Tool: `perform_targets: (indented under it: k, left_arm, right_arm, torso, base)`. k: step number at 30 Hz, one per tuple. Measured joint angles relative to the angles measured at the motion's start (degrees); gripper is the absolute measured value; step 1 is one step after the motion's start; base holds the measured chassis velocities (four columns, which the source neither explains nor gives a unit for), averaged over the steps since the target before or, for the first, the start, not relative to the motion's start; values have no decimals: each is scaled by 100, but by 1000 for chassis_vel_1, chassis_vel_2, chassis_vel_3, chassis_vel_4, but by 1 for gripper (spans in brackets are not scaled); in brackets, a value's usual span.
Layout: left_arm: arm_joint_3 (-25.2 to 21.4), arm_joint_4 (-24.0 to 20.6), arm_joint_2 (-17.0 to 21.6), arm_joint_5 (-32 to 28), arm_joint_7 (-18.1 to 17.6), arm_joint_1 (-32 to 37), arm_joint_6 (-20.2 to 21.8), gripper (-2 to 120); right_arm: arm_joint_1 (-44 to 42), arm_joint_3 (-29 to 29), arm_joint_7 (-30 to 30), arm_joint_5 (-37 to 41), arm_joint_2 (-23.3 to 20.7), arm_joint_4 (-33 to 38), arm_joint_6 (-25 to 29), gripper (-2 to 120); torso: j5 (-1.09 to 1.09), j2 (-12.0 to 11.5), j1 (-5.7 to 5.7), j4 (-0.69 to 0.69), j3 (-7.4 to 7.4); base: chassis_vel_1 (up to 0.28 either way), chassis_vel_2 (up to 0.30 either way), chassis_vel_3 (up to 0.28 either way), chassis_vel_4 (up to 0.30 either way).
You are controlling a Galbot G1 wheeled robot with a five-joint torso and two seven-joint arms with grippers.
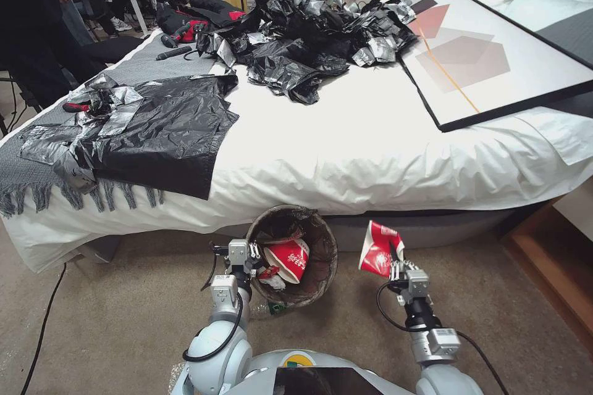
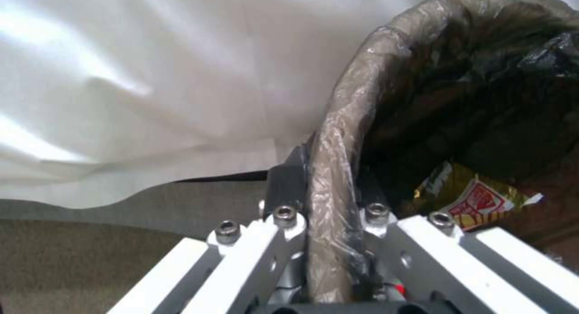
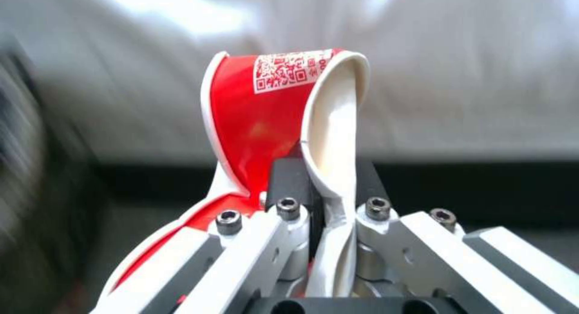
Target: Pick up the trash bin, then pick up the garbage from the floor and place it into the trash bin.
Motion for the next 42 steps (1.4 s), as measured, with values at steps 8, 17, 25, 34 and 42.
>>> perform_targets:
  k: [8, 17, 25, 34, 42]
  left_arm:
    - [-15, 0, -1, -2, -2, 3, 13, 3]
    - [3, 5, -8, -18, -4, -7, 42, 3]
    - [3, 34, -19, -39, -5, -9, 72, 3]
    - [17, 21, -30, -38, -7, -14, 87, 3]
    - [76, 19, -29, -29, -9, -9, 89, 3]
  right_arm:
    - [-57, 118, -1127, 784, -9, 625, 970, 2]
    - [297, -86, -2093, 1479, -52, 957, 1262, 2]
    - [1100, -761, -2515, 1457, -220, 762, 775, 2]
    - [1478, -1657, -2254, 908, -287, -120, 561, 2]
    - [1587, -1838, -2119, 753, -239, -776, 561, 2]
  torso:
    - [0, 0, 0, 0, 0]
    - [1, 0, 0, 1, 0]
    - [0, 0, 0, 1, 1]
    - [0, 0, 0, 0, 1]
    - [0, 0, 0, 0, 0]
  base:
    - [0, 0, 0, 0]
    - [0, 0, 0, 0]
    - [0, 0, 0, 0]
    - [0, 0, 0, 0]
    - [0, 0, 0, 0]
